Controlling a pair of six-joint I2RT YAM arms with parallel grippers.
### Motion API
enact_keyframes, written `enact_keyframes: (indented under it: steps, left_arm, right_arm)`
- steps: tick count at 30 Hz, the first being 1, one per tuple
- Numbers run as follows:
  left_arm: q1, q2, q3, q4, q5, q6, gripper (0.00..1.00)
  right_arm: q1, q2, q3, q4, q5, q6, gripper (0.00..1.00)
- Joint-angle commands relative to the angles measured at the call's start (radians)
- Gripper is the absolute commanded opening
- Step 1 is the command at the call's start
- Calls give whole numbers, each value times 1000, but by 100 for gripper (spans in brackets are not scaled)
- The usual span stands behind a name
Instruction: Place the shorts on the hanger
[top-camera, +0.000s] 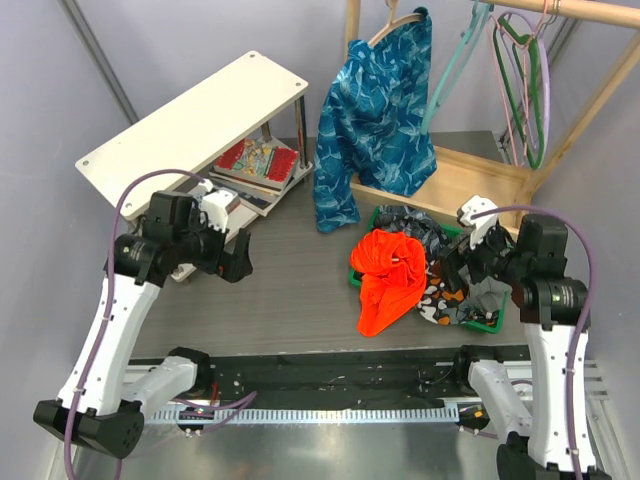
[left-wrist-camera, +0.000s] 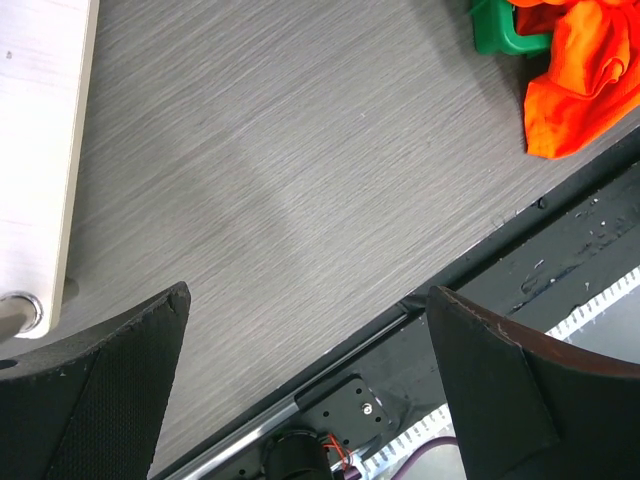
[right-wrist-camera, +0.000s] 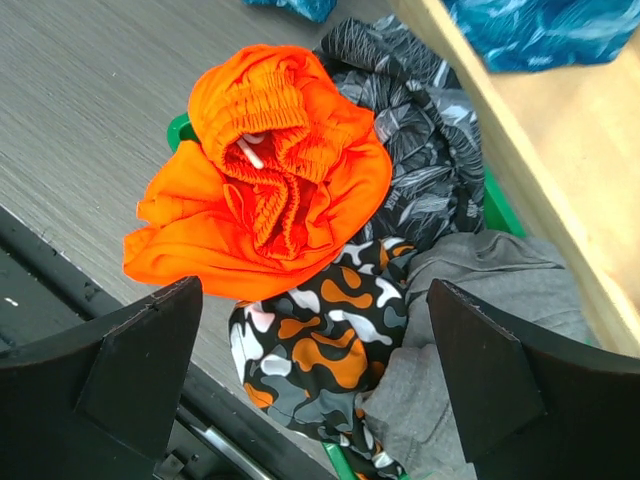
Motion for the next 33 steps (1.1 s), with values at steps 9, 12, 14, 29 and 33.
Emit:
enact_keyframes:
  steps: [9,12,14,29,33]
  left_arm:
    - [2,88,64,-39,61,71,100]
    - [2,88,69,-40,83,80,100]
    - [4,81,70,-34,94,83,100]
    - [2,97,99,-131,170,166,100]
    - [4,99,104,-146,167,169,100]
  right_arm:
    - [17,187,-27,60,-31,64,97]
    - [48,188,-56,106,-8,83,97]
    - [86,194,-68,148,27,101,97]
    - [449,424,-85,382,204,210,97]
    - [497,487,-91,397,227,221,94]
